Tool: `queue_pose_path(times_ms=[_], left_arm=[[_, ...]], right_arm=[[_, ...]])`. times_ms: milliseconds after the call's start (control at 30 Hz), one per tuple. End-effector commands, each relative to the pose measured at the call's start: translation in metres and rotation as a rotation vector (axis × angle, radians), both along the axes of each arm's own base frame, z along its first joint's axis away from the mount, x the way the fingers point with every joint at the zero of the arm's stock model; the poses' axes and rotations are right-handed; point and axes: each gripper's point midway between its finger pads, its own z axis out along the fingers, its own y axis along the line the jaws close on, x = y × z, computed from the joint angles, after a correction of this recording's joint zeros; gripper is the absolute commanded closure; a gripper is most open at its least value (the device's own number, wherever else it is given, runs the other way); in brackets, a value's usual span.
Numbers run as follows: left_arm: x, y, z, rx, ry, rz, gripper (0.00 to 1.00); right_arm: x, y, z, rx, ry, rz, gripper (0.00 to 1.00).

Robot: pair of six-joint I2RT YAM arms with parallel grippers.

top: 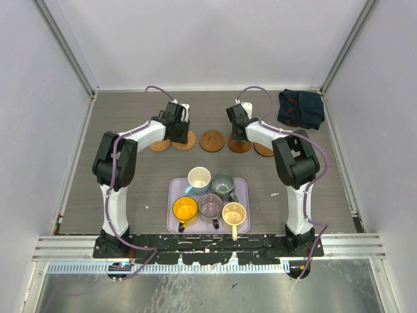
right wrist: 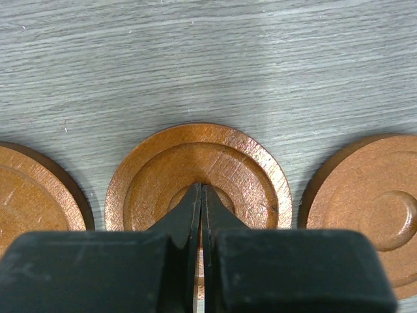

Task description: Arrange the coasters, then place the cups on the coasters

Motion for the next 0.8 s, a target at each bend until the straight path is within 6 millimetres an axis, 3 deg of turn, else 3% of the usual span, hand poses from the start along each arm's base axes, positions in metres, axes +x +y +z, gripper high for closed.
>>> queue_pose_path(times_ms=[0,467,767], left_arm=[[0.0,0.002,-0.003,0.008,0.012,-0.014,0.72],[-0.009,0.036,-0.01,0.012,0.034,0.062,0.72],[-0.012,0.038,-0.014,0.006,0.048,0.063,0.72]], right_arm=[[0.0,-0.002,-0.008,-0.011,0.023,0.004,1.0],[-0.004,0.001,-0.012,0.006,0.039,0.013,1.0],[-0.003,0.006,-0.011,0.028,0.041,0.024,1.0]])
